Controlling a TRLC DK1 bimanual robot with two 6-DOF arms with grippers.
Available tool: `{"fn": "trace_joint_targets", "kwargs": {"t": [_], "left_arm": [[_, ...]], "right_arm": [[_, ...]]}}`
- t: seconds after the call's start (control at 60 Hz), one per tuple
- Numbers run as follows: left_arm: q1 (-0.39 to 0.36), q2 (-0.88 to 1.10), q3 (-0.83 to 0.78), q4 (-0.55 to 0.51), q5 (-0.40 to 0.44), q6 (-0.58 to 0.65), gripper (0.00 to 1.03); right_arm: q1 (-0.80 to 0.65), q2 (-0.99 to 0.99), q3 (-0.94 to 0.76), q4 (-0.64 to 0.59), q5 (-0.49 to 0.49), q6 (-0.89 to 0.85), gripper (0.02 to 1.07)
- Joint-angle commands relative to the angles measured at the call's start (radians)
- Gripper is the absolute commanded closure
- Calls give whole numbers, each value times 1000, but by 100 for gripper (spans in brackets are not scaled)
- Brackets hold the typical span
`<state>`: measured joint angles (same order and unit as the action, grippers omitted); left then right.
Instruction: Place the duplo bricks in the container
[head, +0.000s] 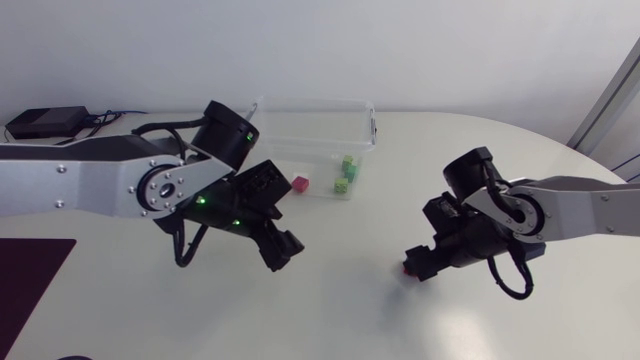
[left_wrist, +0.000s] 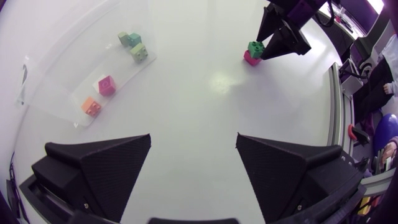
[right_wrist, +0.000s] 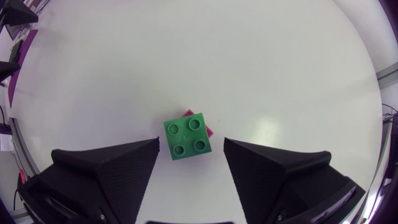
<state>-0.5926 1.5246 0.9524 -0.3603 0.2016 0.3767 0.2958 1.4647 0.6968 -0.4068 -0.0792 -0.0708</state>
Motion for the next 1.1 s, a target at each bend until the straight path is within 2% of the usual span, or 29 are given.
{"fn": "trace_joint_targets", "kwargs": {"t": [0.0,0.117,0.167,0.25,0.417,0.55,0.683,0.85,1.083], "left_arm": [[-21,26,-26,26,4,33,8],[-38,40,-27,55,4,53,8],[-42,45,-27,72,4,53,8],[-53,54,-27,93,10,62,8],[-67,85,-12,116,38,80,7],[-85,128,20,124,51,103,7],[-118,151,42,147,53,130,7],[-153,207,105,158,58,192,7],[-191,279,167,155,108,274,7]], "right_arm": [[8,14,-31,26,12,-32,53],[8,6,-40,37,12,-44,68],[6,-12,-45,62,10,-50,80],[-7,-38,-46,63,6,-58,84],[-9,-138,-31,34,1,-66,84],[-11,-231,52,-33,-17,-44,84],[-17,-284,115,-50,-27,-21,84],[-47,-346,161,-55,-67,5,84],[-144,-409,161,-43,-168,26,84]]}}
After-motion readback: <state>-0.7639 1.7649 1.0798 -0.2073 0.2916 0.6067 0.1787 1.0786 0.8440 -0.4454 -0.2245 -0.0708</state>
